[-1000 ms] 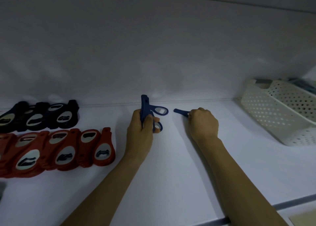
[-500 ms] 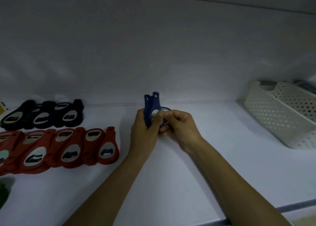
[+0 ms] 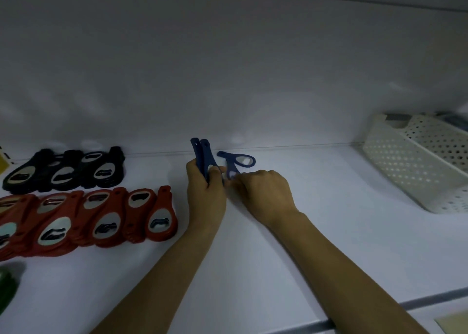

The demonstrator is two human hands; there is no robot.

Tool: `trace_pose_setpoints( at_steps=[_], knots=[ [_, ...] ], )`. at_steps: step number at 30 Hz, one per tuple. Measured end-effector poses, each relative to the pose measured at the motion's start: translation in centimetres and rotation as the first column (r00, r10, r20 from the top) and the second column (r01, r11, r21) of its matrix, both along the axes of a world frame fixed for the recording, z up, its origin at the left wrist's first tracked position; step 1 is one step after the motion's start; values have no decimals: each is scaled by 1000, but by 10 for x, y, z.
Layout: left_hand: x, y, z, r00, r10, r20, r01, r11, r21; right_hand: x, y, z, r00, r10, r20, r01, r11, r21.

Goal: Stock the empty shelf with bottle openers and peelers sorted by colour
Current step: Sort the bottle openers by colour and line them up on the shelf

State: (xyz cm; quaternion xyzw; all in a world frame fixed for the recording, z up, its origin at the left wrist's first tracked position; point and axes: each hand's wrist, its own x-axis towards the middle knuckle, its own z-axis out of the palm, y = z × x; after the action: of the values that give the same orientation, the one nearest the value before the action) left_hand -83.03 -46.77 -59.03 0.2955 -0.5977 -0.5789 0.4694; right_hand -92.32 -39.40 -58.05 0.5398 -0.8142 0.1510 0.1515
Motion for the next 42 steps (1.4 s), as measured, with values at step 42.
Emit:
trace_pose_setpoints(
  at_steps=[42],
  knots=[
    [0,6,3,954,-295,51,299,951,-78,8,0,18,299,402,866,147,877,-458]
  ],
)
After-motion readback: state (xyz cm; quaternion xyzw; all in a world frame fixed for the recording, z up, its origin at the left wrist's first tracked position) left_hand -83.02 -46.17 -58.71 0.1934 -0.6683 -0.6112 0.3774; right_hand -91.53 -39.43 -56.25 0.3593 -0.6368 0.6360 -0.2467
